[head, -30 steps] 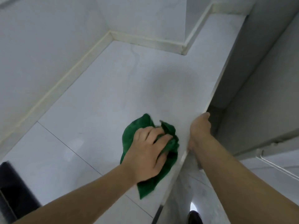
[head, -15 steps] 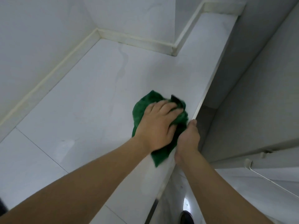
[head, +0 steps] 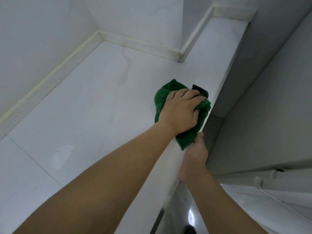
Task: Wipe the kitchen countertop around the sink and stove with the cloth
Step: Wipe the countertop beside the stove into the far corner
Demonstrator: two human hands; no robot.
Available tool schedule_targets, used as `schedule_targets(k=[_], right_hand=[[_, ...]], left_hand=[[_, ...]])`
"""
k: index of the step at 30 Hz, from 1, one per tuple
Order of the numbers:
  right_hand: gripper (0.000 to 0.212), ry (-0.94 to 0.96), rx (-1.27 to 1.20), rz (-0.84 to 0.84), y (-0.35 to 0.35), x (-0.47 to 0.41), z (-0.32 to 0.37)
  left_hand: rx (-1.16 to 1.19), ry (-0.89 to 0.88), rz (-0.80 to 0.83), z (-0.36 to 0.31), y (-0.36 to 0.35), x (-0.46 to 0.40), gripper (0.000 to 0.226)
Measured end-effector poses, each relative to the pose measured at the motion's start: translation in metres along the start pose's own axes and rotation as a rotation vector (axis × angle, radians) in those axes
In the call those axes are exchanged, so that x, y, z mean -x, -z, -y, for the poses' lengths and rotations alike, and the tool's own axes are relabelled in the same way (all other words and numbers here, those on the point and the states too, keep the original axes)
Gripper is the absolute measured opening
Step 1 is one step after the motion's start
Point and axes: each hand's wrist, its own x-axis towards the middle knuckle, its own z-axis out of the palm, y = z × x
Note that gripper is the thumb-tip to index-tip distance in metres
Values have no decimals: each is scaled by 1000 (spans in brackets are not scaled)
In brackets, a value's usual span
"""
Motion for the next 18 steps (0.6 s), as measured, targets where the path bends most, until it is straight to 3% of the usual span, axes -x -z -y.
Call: schedule_targets(k=[4,7,12,15,18], right_hand=[[50,-82,-1,8,1,9,5],[46,-42,51,-18,2,9,5],[50,26,137,-66,-1,0,-6],[48,97,193,-101,-3,-2,-7],[47,115,229,-119,-3,-5,-5]], left_hand=[[59,-38,24,7,5,112,52],[68,-35,43,8,8,178,55],[40,-73,52,16,8,118,53],[-4,55,-1,17,2,48,50],[22,100,-44,12,-1,32,47]])
